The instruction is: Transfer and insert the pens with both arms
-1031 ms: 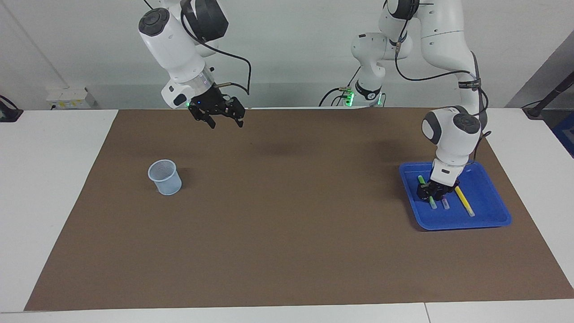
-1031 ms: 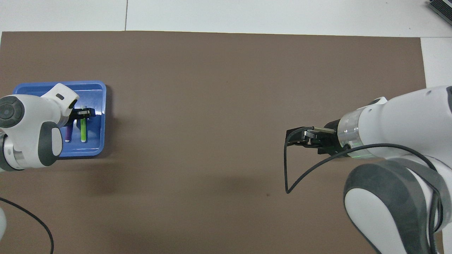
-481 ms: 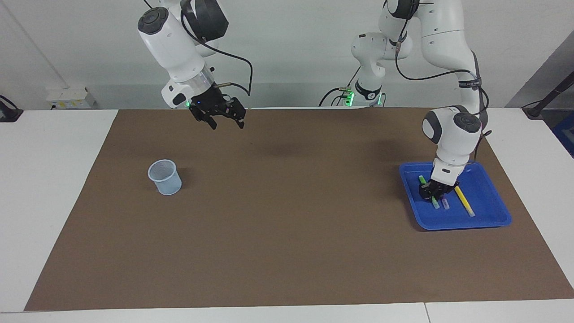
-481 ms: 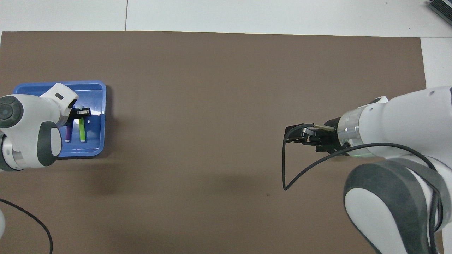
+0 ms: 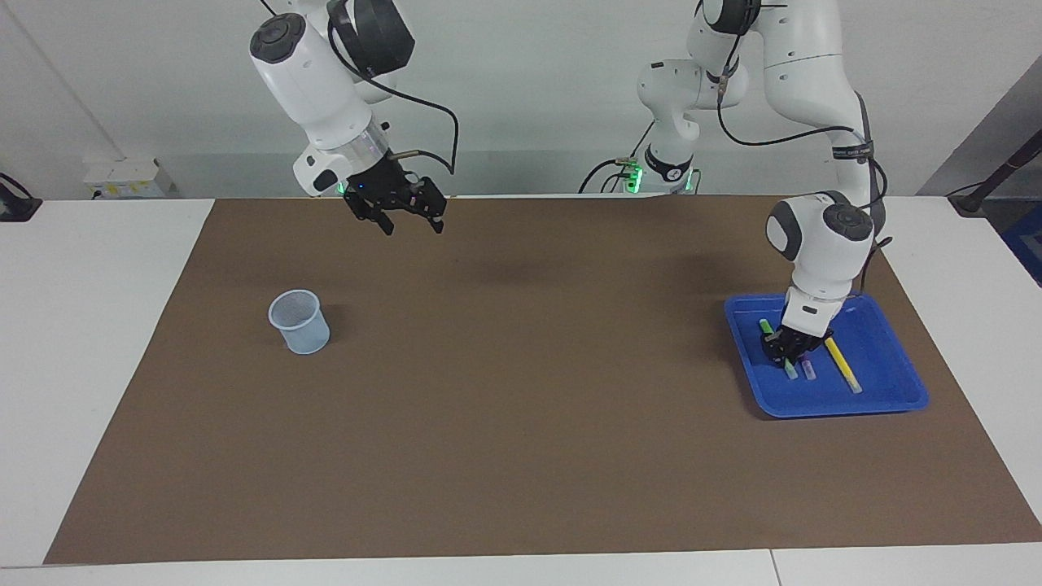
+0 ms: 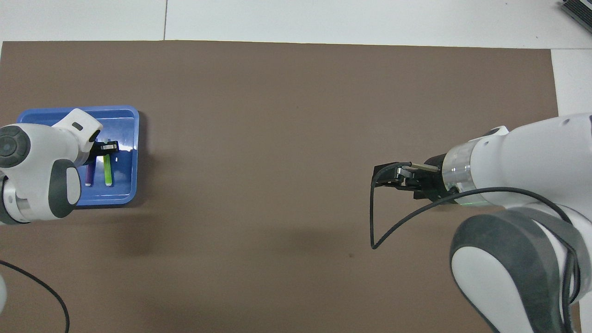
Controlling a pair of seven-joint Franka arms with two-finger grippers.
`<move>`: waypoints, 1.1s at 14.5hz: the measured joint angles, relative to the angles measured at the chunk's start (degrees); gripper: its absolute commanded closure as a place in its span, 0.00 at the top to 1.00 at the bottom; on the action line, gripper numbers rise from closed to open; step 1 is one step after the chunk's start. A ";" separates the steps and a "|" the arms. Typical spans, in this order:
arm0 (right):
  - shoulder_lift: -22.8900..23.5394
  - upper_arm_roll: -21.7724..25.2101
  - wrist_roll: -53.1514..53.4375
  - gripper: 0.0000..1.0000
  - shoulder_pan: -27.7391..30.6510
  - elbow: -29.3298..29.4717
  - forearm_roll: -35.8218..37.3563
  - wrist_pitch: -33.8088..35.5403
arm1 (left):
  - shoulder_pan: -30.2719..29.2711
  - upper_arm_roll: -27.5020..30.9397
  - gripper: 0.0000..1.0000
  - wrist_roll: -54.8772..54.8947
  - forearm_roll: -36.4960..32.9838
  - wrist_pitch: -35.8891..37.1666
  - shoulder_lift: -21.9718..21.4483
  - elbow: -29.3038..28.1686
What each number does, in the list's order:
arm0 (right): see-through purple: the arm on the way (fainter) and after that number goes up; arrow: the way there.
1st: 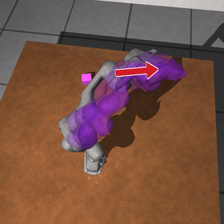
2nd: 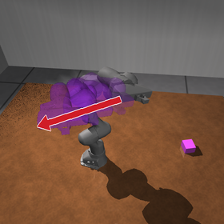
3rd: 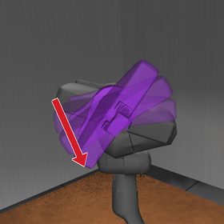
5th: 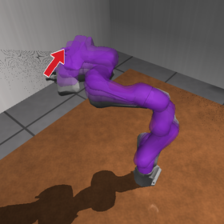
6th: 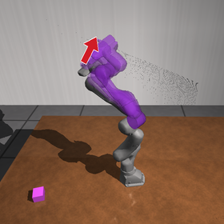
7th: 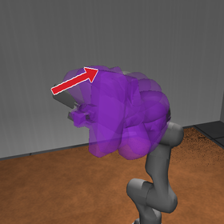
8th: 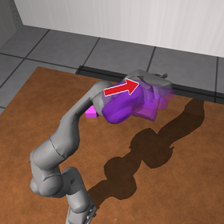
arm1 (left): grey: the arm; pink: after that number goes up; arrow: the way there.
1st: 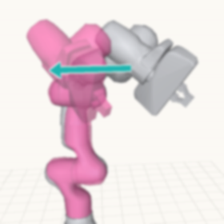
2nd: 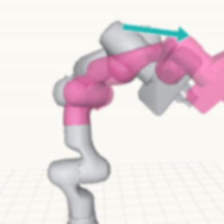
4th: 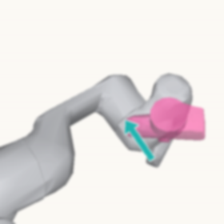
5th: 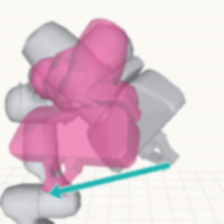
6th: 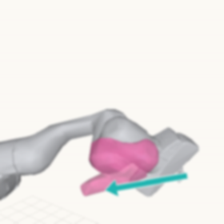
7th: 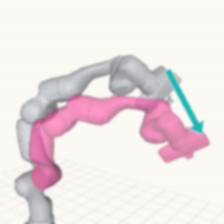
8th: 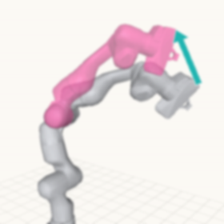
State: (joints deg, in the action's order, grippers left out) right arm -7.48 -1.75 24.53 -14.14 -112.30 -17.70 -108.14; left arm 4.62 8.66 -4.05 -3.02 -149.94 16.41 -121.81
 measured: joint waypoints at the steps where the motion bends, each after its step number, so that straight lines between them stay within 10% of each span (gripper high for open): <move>1: 0.00 0.00 0.02 1.00 0.00 0.00 0.00 -0.06 | 0.00 0.00 0.01 0.00 0.00 0.00 0.00 0.00; 16: 0.00 0.00 2.31 1.00 0.00 -0.03 -2.05 -0.76 | 0.00 -0.04 0.01 0.00 0.00 2.29 -0.48 0.29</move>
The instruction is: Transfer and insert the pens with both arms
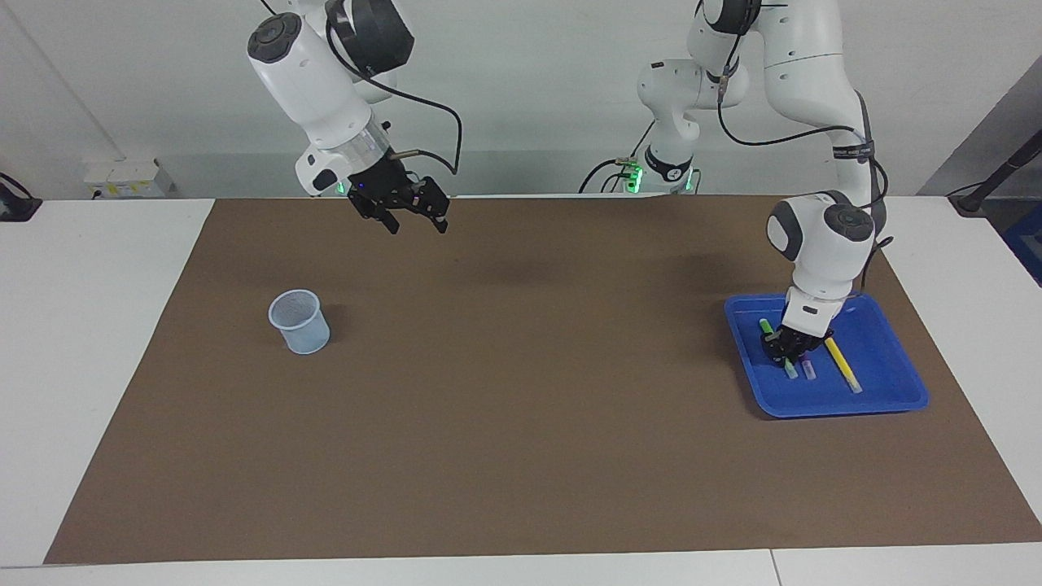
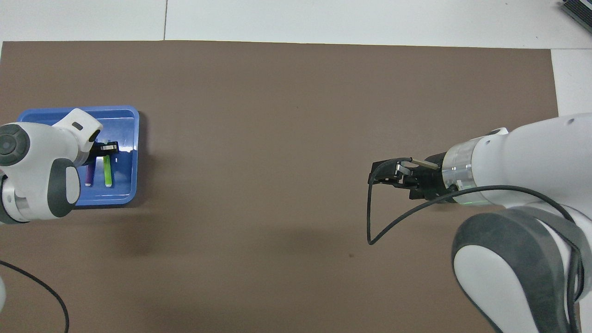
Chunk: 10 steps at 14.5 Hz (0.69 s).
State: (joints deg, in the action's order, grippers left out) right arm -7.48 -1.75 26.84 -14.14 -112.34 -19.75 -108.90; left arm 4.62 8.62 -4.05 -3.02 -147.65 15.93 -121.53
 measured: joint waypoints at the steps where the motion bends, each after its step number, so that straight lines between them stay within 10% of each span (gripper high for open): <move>1: 0.00 0.00 0.00 1.00 0.00 0.00 0.00 0.00 | 0.00 0.02 0.01 0.00 0.00 1.11 -0.46 0.00; 10: 0.00 0.00 0.02 1.00 0.00 -0.02 0.00 0.00 | 0.10 -0.32 0.01 0.00 0.00 5.96 -3.35 -0.02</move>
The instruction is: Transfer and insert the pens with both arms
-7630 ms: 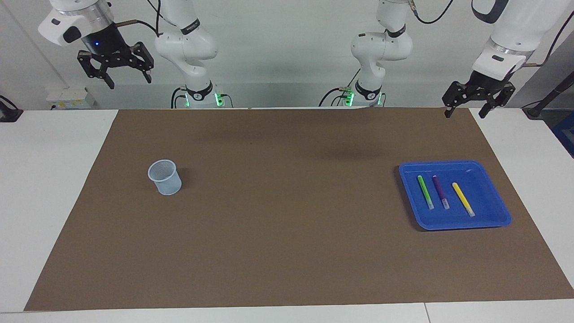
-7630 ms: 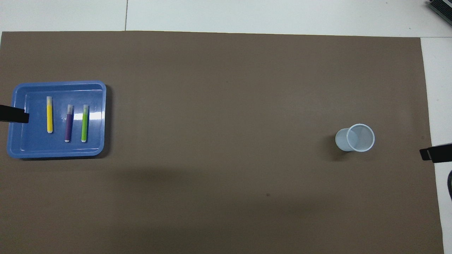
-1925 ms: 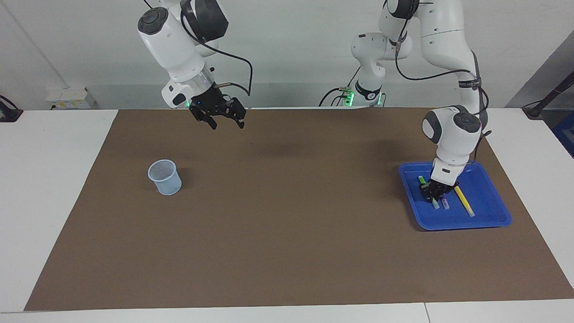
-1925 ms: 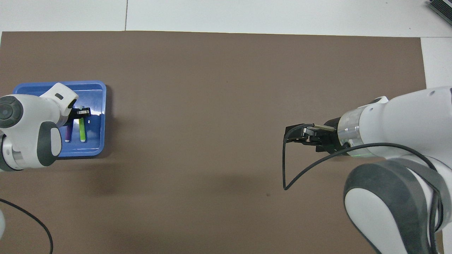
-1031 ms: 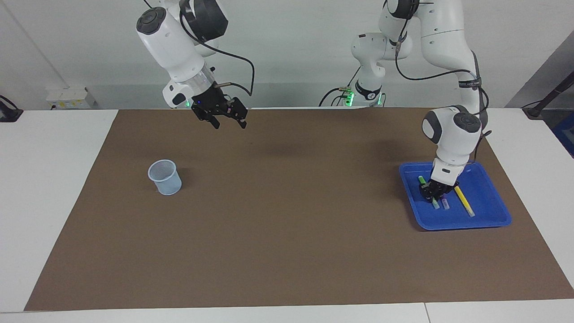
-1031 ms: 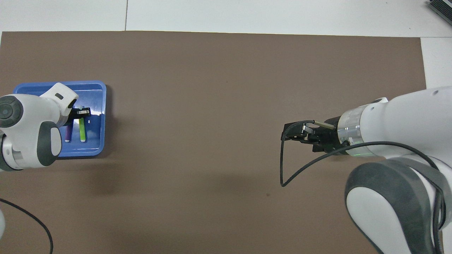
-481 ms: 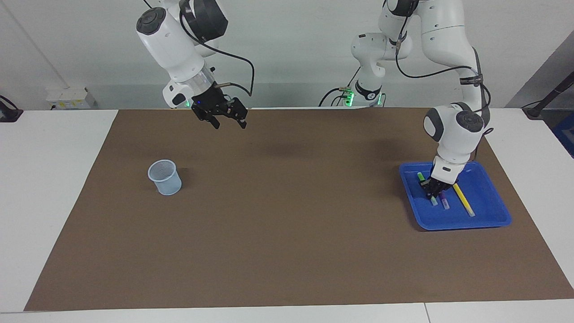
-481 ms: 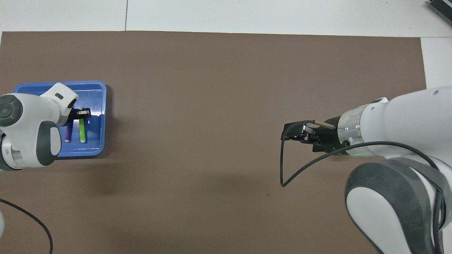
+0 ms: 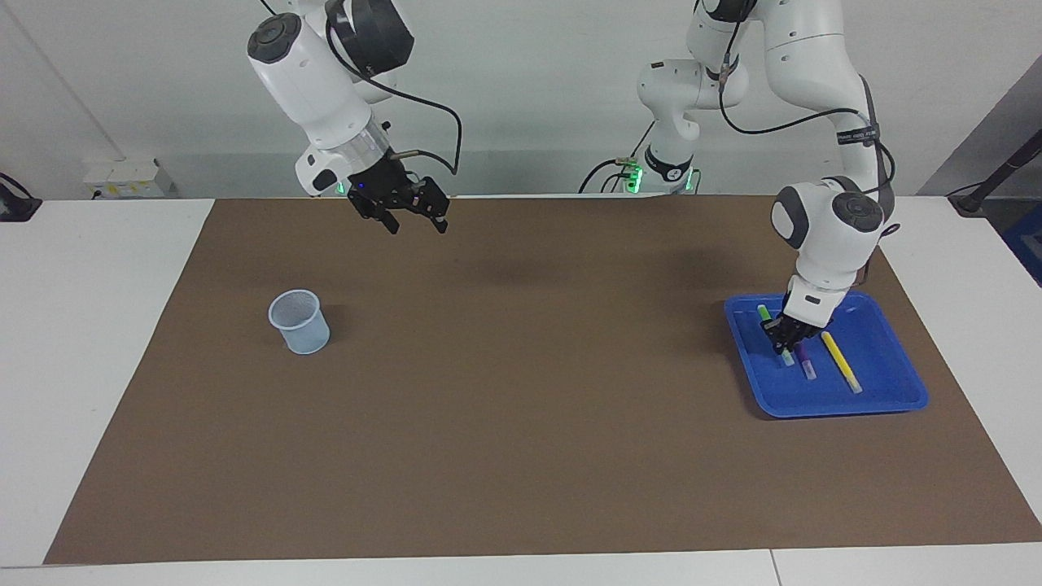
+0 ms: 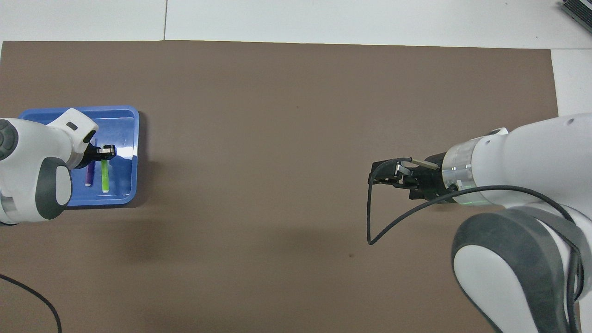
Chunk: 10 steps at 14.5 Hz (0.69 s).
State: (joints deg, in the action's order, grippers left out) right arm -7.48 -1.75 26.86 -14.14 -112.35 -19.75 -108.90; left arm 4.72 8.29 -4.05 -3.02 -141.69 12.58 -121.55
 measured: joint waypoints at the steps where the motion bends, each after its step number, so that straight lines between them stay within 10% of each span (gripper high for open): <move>1: 0.00 0.00 0.13 1.00 0.00 0.00 0.00 0.00 | 0.02 0.00 0.01 0.00 0.00 0.38 -0.24 0.00; 10: 0.00 0.00 1.14 1.00 0.00 0.00 0.00 0.00 | 0.16 -0.25 0.02 0.00 0.00 11.83 -6.97 2.16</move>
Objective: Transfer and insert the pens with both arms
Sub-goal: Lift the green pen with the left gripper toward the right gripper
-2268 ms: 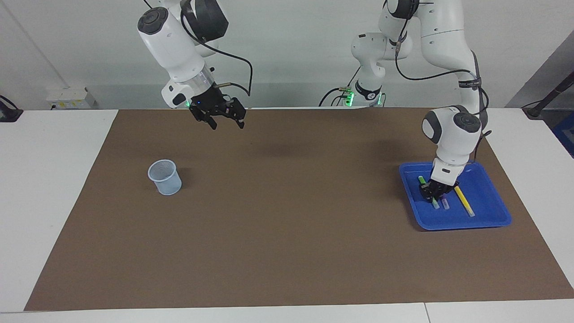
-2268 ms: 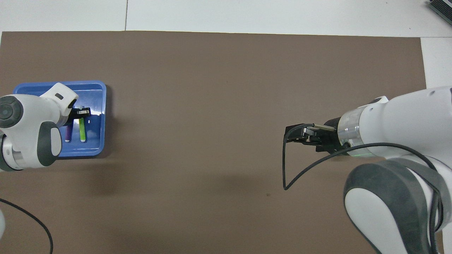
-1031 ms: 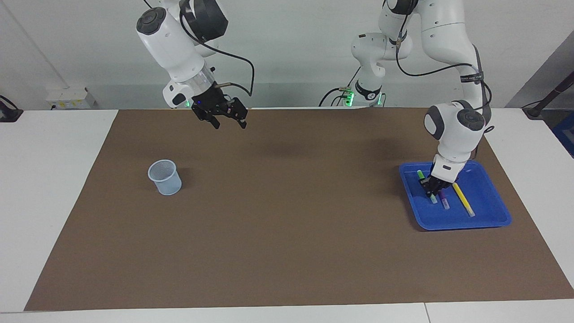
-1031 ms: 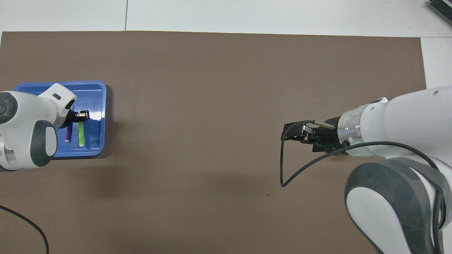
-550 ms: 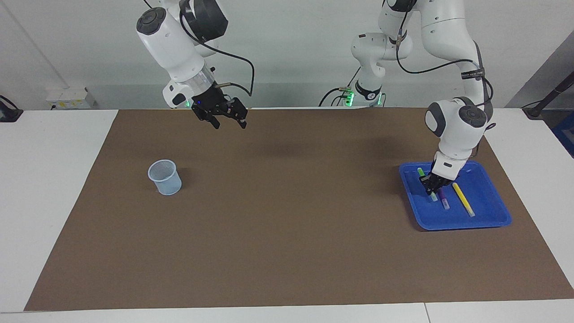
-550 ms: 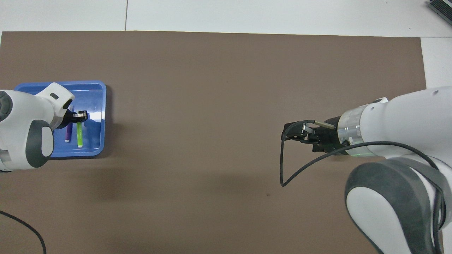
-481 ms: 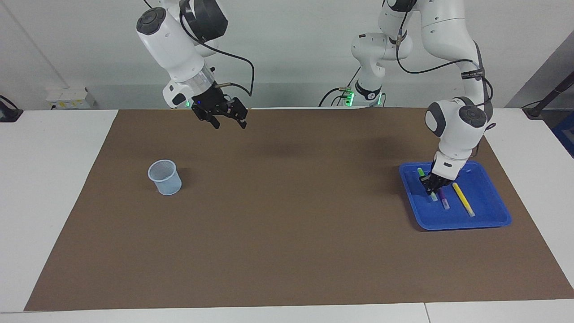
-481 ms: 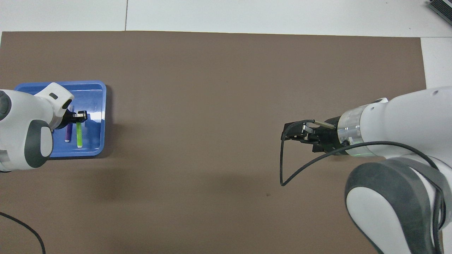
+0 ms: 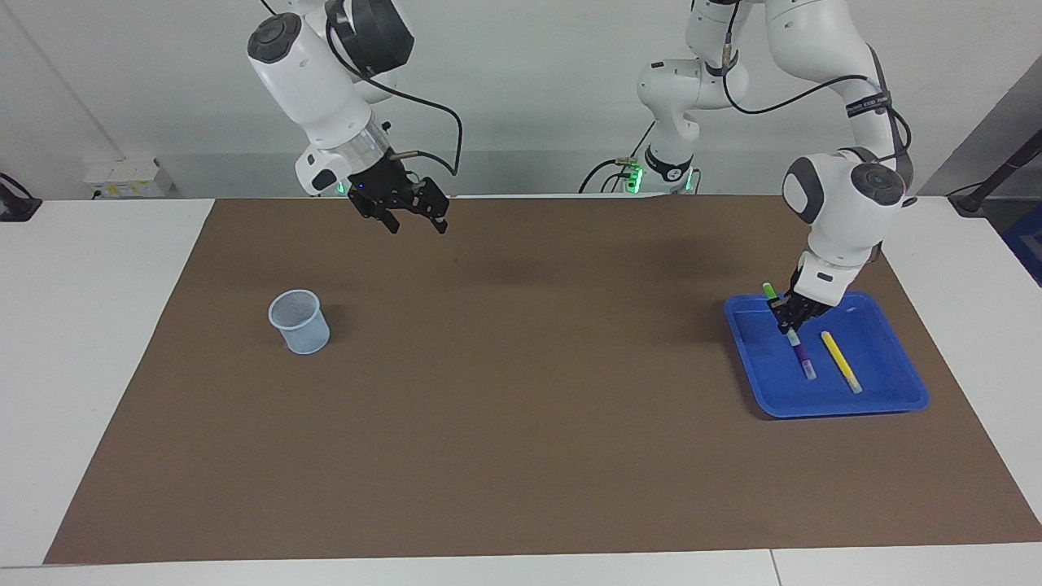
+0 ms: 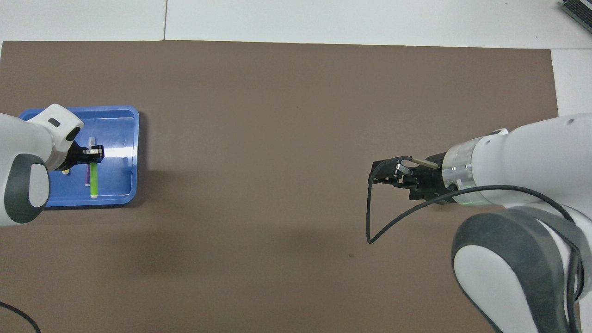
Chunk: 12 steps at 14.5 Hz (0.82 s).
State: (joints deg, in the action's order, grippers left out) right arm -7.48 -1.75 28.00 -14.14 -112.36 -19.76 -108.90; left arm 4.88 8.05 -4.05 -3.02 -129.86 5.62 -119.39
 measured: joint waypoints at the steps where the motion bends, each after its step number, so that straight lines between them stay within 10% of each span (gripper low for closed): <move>1: 0.00 0.00 0.00 1.00 0.00 0.00 0.00 0.00 | 0.02 -0.02 0.02 0.00 0.00 1.87 -1.12 0.61; 12: 0.00 0.00 0.29 1.00 0.00 -0.03 -4.25 -1.40 | 0.02 -0.46 0.02 -10.91 0.17 11.24 -5.36 5.69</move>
State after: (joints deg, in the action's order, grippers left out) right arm -7.48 -1.75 28.29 -14.15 -112.38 -24.00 -110.31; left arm 4.90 7.59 -14.96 -2.85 -118.62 0.25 -113.70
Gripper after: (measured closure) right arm 0.000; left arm 0.824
